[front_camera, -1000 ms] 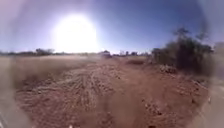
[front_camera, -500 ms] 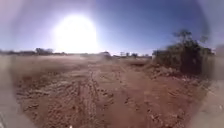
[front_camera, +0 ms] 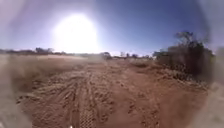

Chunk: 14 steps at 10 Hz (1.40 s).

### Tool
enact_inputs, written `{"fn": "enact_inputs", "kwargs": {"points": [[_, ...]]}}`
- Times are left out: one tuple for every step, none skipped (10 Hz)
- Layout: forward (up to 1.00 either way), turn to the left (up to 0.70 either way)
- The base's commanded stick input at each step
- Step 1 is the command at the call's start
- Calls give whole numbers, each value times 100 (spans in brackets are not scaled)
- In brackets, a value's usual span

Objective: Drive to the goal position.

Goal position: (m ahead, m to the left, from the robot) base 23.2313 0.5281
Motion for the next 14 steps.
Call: {"fn": "enact_inputs", "kwargs": {"points": [[50, 0], [50, 0], [50, 0], [50, 0], [50, 0], [50, 0], [50, 0], [50, 0], [50, 0], [50, 0], [50, 0], [50, 0], [50, 0], [50, 0]]}}
